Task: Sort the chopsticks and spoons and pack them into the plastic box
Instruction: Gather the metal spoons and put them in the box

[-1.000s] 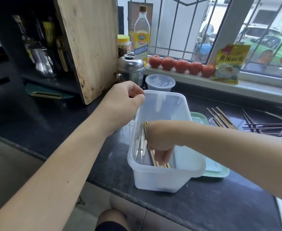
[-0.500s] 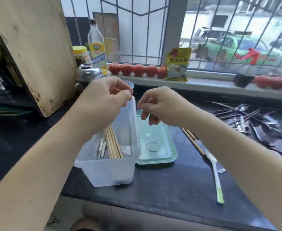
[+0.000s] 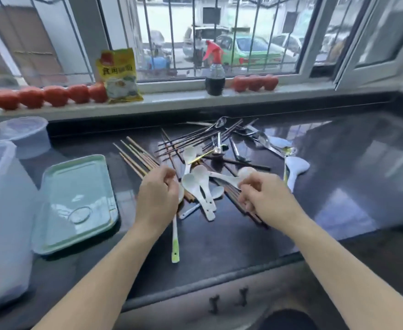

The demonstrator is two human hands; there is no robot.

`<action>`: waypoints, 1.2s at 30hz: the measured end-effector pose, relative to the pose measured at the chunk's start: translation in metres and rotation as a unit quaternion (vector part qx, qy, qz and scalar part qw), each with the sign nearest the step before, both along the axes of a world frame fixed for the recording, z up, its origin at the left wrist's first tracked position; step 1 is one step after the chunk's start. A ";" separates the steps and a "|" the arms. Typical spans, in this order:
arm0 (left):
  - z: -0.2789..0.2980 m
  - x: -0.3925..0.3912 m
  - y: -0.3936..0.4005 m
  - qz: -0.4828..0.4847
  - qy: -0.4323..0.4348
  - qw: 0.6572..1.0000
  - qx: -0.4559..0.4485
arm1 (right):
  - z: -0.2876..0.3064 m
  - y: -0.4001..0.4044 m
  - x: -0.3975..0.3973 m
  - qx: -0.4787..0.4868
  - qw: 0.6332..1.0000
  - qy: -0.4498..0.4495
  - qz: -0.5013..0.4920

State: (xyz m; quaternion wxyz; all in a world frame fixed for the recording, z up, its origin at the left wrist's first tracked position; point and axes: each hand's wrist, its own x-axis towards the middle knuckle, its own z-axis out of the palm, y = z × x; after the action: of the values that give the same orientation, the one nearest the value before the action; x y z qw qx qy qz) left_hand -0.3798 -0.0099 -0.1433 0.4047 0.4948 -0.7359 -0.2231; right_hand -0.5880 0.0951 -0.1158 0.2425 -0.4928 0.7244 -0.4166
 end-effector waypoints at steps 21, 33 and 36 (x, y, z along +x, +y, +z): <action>-0.014 -0.005 -0.056 0.088 0.230 0.966 0.080 | -0.006 -0.200 -0.021 0.047 0.798 0.568 0.195; -0.012 -0.003 -0.048 0.031 0.248 0.966 0.068 | 0.000 -0.185 -0.032 -0.247 0.709 0.649 0.127; -0.008 -0.005 -0.044 -0.016 0.242 0.970 0.036 | 0.024 -0.160 -0.007 -0.353 0.842 0.408 0.011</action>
State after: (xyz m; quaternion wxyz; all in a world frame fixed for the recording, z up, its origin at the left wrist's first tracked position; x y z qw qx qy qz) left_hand -0.3850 -0.0535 -0.1512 0.5488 0.4285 -0.6158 -0.3689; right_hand -0.5946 -0.0645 -0.0916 -0.2608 -0.6781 0.5565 -0.4030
